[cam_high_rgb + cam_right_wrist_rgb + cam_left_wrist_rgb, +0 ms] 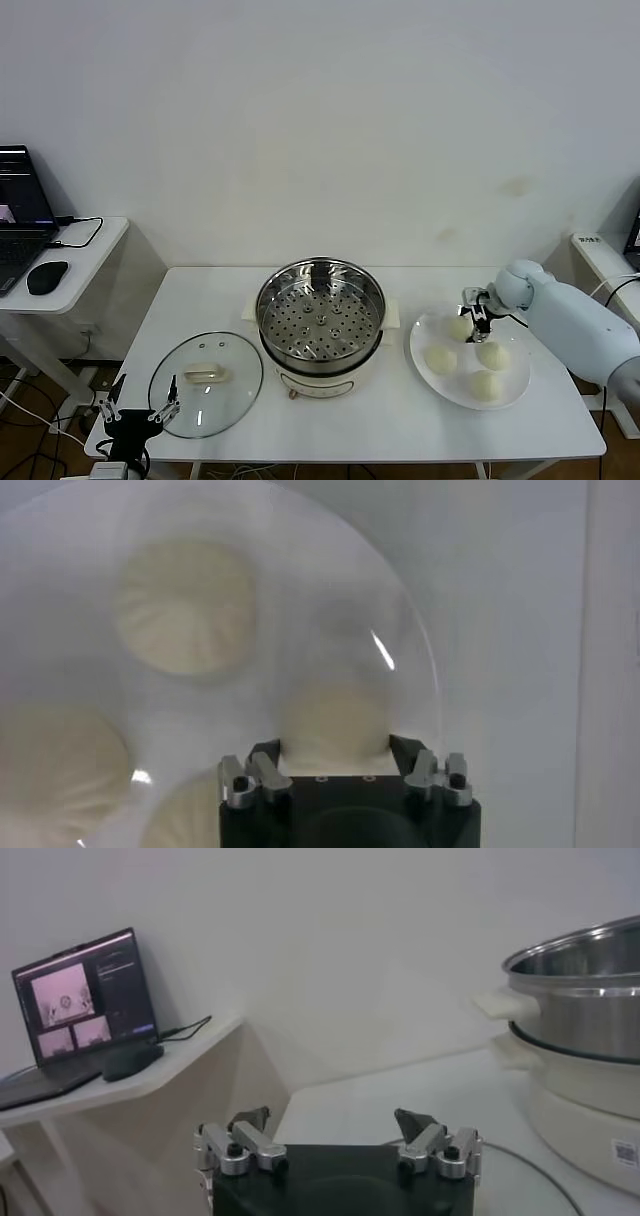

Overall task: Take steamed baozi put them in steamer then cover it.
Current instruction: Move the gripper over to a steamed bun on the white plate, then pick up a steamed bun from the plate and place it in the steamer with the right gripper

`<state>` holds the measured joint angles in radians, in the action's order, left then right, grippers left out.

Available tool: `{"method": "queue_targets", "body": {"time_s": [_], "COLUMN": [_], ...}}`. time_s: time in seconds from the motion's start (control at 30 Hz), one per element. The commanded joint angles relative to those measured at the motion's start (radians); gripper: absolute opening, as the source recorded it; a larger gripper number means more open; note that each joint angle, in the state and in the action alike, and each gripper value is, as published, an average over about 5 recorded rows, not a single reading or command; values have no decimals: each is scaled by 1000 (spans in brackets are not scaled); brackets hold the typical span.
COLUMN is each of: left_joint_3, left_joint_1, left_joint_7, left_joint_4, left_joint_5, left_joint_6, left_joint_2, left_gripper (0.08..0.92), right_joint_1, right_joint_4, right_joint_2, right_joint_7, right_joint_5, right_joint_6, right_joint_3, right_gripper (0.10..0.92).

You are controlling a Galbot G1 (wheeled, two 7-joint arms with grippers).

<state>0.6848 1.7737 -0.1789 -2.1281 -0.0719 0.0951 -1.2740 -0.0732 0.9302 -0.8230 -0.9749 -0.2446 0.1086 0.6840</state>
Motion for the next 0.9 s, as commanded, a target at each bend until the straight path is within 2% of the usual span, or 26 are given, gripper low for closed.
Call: {"method": "queue_targets", "body": {"time_s": [0.03,0.27,0.57,0.7,0.9], "left_joint_3": [1,4,-7,-13,-9], "left_joint_1": [1,-1,-10,-12,-14], "left_joint_7": [0,1,8,11,12], "left_joint_4": [-8,-16,-24,-30,-30], "left_joint_5": [-4,-20,-73,-88,-100], "left_joint_6": [0,3,13,12,11], "left_joint_2": [-1,8,20,23,31], "left_gripper": [823,823,823,823,823], "right_joint_1": [9,78,403,593,768], "right_joint_4": [-12,92,357,397,431], "right_joint_2": [-11,60,215,183,43], "right_joint_7": [-5,-16,-37,-40,-28], "right_joint_5": [-3,65,314,398,515], "right_joint_6": [1,15,70,71,67], "right_joint_3": [13,61,280,410,532], "right_gripper": [579,583,587,593,594]}}
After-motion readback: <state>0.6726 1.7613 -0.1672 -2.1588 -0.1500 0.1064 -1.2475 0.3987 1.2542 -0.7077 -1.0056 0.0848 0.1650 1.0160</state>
